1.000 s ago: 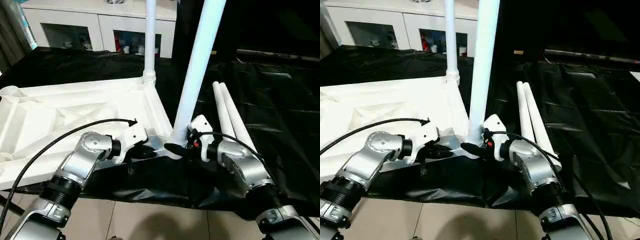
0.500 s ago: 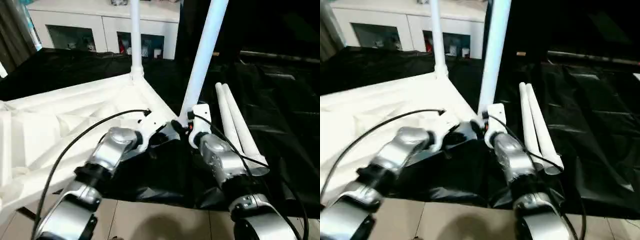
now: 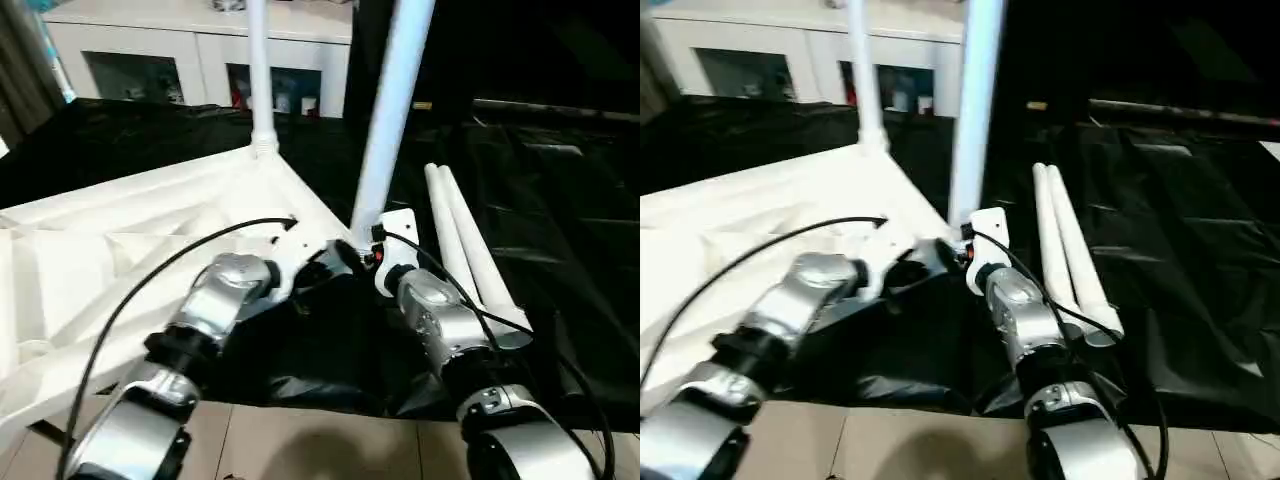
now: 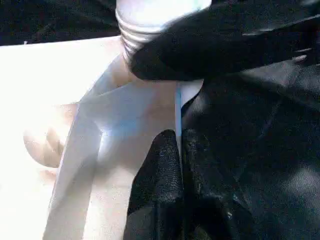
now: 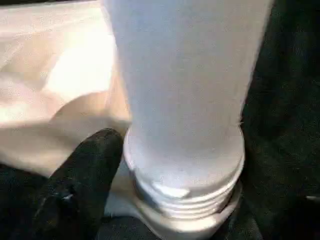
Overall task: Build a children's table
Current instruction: Rotate leg to tighten
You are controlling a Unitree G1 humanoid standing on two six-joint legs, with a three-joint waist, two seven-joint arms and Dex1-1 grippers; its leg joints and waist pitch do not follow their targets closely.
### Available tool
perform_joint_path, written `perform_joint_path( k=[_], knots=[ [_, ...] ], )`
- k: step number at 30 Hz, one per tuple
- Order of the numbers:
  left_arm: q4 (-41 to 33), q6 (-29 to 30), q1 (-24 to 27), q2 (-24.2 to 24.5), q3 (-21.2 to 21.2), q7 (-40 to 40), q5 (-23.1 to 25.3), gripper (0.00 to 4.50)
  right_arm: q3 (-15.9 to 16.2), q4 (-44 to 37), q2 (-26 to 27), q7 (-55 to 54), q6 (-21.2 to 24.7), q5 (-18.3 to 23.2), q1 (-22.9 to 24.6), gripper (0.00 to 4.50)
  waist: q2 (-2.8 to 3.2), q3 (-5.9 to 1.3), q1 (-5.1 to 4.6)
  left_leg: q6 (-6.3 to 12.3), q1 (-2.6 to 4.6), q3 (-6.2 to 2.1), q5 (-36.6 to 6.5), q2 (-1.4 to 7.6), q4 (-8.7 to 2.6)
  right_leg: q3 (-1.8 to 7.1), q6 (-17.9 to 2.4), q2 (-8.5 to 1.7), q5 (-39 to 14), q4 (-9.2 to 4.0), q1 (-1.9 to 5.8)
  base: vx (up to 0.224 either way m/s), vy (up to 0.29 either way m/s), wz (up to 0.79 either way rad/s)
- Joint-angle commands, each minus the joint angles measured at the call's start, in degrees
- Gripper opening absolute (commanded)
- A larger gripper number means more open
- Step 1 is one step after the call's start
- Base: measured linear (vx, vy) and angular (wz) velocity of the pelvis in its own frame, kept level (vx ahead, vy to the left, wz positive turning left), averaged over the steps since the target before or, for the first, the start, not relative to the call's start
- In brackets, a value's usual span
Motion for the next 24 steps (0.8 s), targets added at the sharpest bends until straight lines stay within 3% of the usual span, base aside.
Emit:
perform_joint_path(
  k=[1, 3, 4, 5, 6, 7, 8, 11, 17, 18, 24],
  knots=[
    [-0.91, -2.31, 1.4, 0.58, 0.62, -1.96, -1.4, 0.0, 2.86, -3.2, -0.82, 5.92, 0.8, 0.02, 0.51, 4.08, 0.07, -3.62, 0.15, 2.89, -0.55, -0.02, -8.25, 1.19, -3.75, 3.41, -8.81, -3.64, -13.16, -4.59, 3.61, 0.0, 0.0, 0.0],
    [-3.11, -3.89, 2.99, 2.66, 0.52, -6.06, -2.61, 0.0, 4.27, -6.33, -3.95, 12.61, 1.38, 0.39, 1.64, 4.08, -0.16, -3.62, 0.1, 3.01, -0.5, -0.02, -8.0, 1.26, -3.78, 3.37, -9.08, -3.59, -13.14, -4.61, 3.6, 0.0, 0.0, 0.0],
    [-4.02, -4.57, 3.59, 3.38, 0.47, -7.82, -3.23, 0.0, 4.62, -7.37, -5.0, 14.69, 1.5, 0.56, 2.03, 4.08, -0.1, -3.67, 0.37, 3.44, -0.69, -0.2, -7.15, 1.39, -3.75, 3.38, -9.19, -3.64, -11.57, -4.23, 4.03, 0.0, 0.0, 0.0],
    [-4.99, -5.29, 4.2, 4.09, 0.39, -9.65, -3.93, 0.0, 4.83, -8.34, -5.96, 16.57, 1.52, 0.73, 2.4, 4.08, -0.03, -3.7, 0.24, 3.89, -0.61, -0.12, -6.84, 1.49, -3.74, 3.46, -9.66, -3.61, -10.16, -4.13, 3.78, 0.0, 0.0, 0.0],
    [-8.16, -4.75, 5.79, 6.01, -0.09, -13.94, -5.59, 0.0, 5.29, -10.22, -7.98, 20.39, 1.73, 1.17, 3.24, 4.08, -0.45, -3.73, 0.17, 4.1, -0.58, -0.01, -6.73, 1.46, -3.66, 3.48, -9.97, -3.54, -9.61, -4.06, 3.7, 0.0, 0.0, 0.0],
    [-8.99, -4.51, 6.19, 6.49, -0.22, -15.01, -6.01, 0.0, 5.4, -10.65, -8.46, 21.28, 1.78, 1.27, 3.43, 4.08, -0.4, -3.79, 0.28, 4.16, -0.62, -0.09, -6.44, 1.47, -3.63, 3.49, -10.27, -3.66, -9.02, -3.78, 3.91, 0.0, 0.0, 0.0],
    [-11.56, -3.28, 7.5, 8.01, -0.6, -17.91, -7.02, 0.0, 5.8, -12.02, -10.04, 24.13, 2.2, 1.95, 4.11, 4.08, -0.34, -3.69, 0.24, 4.64, -0.38, 0.01, -6.02, 1.61, -3.66, 3.58, -11.13, -3.62, -8.27, -3.69, 3.56, 0.0, 0.0, 0.0],
    [-13.36, -2.9, 8.47, 9.16, -0.91, -20.55, -8.03, 0.0, 6.43, -12.62, -11.2, 26.44, 1.9, 2.19, 4.41, 4.08, -0.19, -3.57, 0.34, 4.75, -0.32, 0.16, -6.2, 1.62, -3.69, 3.66, -11.92, -3.55, -8.31, -3.71, 3.43, 0.0, 0.0, 0.0],
    [-14.98, -2.43, 9.34, 9.78, -0.81, -21.42, -8.3, 0.0, 7.25, -15.58, -12.48, 31.38, 4.4, 3.44, 5.5, 4.08, -0.34, -3.42, 0.64, 3.67, -0.26, 0.15, -7.92, 1.55, -3.82, 3.76, -10.24, -3.63, -12.33, -4.16, 3.54, 0.0, 0.0, 0.0],
    [-15.02, -2.37, 9.37, 9.84, -0.83, -21.5, -8.22, 0.0, 7.62, -15.66, -12.72, 31.89, 4.42, 3.21, 5.72, 3.81, -0.39, -3.4, 0.66, 3.6, -0.32, 0.17, -7.67, 1.45, -3.8, 3.74, -9.84, -3.55, -12.76, -4.24, 3.51, 0.0, 0.0, 0.0],
    [-15.54, -1.75, 9.57, 10.0, -0.42, -21.61, -7.82, 0.0, 7.67, -15.71, -12.68, 32.2, 4.93, 3.14, 6.07, 3.36, -0.4, -3.5, 0.65, 3.45, -0.27, 0.16, -7.06, 1.45, -3.75, 3.71, -9.88, -3.52, -12.45, -4.16, 3.43, 0.0, 0.0, 0.0]
  ],
)
